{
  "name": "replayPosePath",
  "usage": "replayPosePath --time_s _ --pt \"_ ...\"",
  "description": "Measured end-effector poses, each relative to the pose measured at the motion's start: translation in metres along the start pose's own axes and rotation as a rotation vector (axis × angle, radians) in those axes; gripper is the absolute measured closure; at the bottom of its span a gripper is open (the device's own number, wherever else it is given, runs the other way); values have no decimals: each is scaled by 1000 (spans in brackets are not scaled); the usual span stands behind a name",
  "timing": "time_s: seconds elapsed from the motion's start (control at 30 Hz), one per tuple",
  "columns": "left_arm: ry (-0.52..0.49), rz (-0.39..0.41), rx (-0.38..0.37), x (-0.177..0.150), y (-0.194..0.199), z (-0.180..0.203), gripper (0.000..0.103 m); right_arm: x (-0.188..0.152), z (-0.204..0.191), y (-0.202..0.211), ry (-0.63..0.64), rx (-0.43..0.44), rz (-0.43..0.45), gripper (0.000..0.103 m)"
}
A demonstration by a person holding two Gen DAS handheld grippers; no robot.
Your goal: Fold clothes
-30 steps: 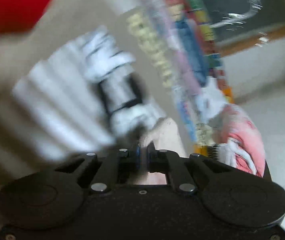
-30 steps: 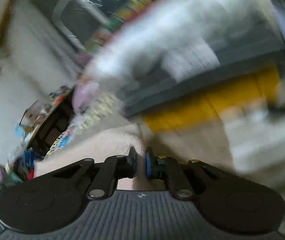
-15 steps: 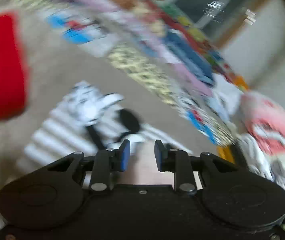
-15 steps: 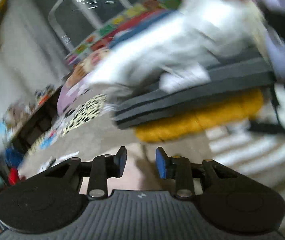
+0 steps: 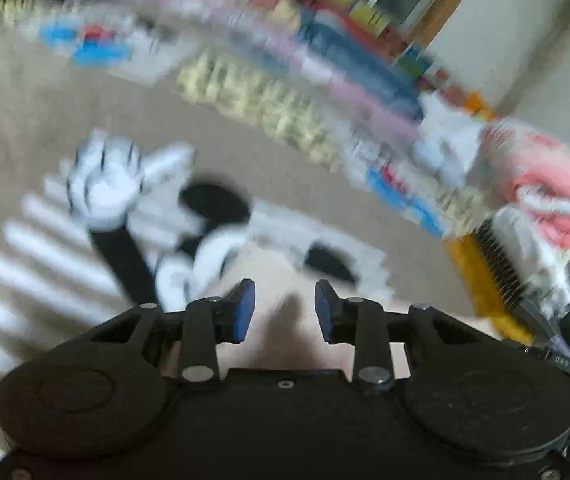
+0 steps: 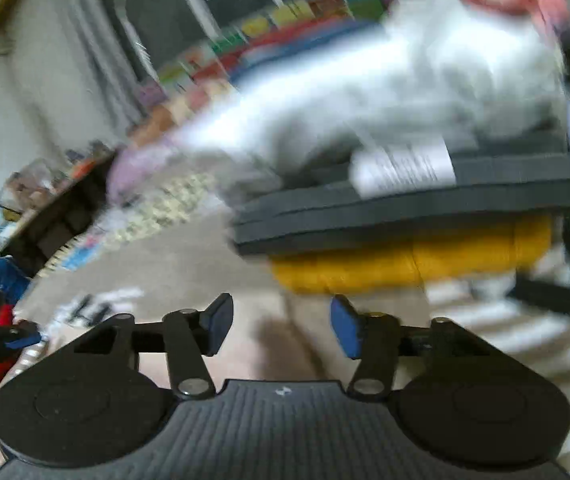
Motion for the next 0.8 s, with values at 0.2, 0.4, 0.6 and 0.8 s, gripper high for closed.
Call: replayPosePath --time_s 0.2,0.4,0.6,0.8 --pt "41 -1 -35 2 4 -1 73 4 0 2 -28 42 -38 45" --pt "56 -1 -42 1 8 0 72 3 -8 -18 39 51 -112 90" --pt "86 -3 -55 2 10 -5 68 -6 -2 -11 135 -22 -79 87" --pt "138 85 -118 17 38 -1 67 -6 -1 3 160 -71 -86 66"
Point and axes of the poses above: each gripper's, at about its wrist camera, not at the fingertips, and y roughly against the way its jaws point, z to its right, x to its top, the point moved 7 cm from there along -y, roughly the way its jaws point, and after that the axes turned 2 degrees about y, right-handed, at the moved point
